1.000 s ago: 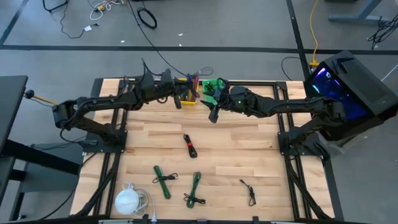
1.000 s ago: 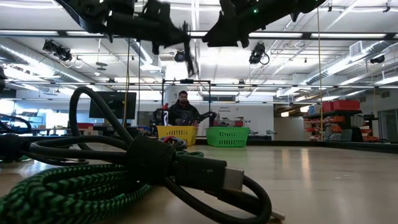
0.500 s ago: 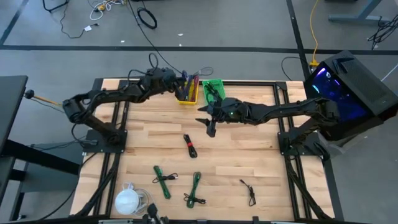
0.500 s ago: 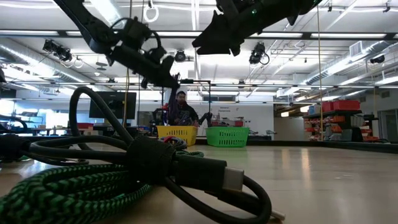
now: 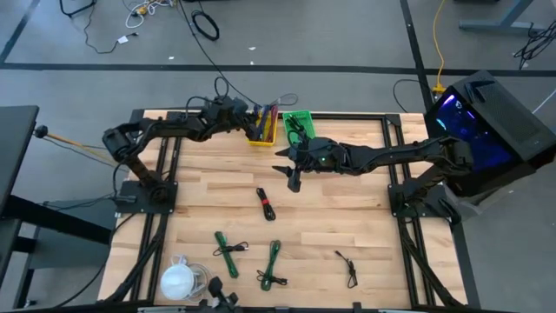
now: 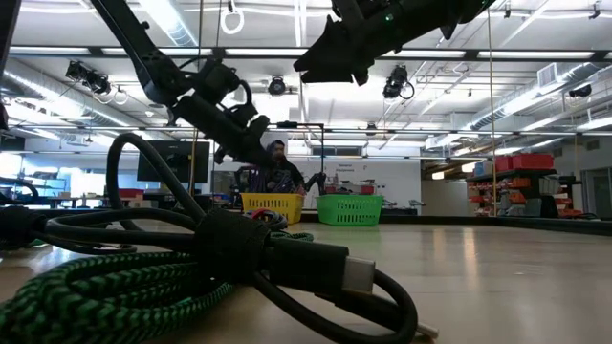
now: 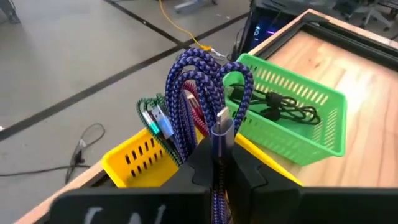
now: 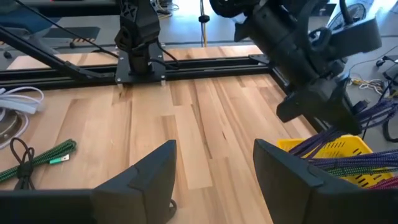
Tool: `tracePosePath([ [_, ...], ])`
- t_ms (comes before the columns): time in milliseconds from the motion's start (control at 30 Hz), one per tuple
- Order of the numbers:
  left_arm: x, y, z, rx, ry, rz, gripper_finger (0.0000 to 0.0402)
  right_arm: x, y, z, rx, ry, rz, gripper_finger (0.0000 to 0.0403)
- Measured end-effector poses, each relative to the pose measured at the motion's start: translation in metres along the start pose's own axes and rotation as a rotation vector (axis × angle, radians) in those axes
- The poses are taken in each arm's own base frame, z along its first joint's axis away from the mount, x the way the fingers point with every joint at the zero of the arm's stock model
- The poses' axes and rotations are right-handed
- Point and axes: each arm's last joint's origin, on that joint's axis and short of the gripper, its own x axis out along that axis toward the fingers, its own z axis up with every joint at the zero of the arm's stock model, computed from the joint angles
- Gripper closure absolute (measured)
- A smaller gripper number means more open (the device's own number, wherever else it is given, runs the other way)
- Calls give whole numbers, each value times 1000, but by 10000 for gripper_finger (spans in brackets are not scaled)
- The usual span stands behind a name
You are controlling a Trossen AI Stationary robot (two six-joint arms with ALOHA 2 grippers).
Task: Pick & Place USB Port
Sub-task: Put the purple charger cable into the yellow bin
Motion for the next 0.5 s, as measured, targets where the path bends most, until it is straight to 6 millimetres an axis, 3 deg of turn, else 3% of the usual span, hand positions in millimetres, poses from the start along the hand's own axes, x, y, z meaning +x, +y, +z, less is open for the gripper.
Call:
tracePosePath([
  [200, 1, 2, -1, -42, 2, 37, 368, 0, 0, 0, 0, -2, 0, 188],
  [500, 1, 4, 4, -73, -68, 142, 219, 0, 0, 0, 2, -1, 0, 188],
])
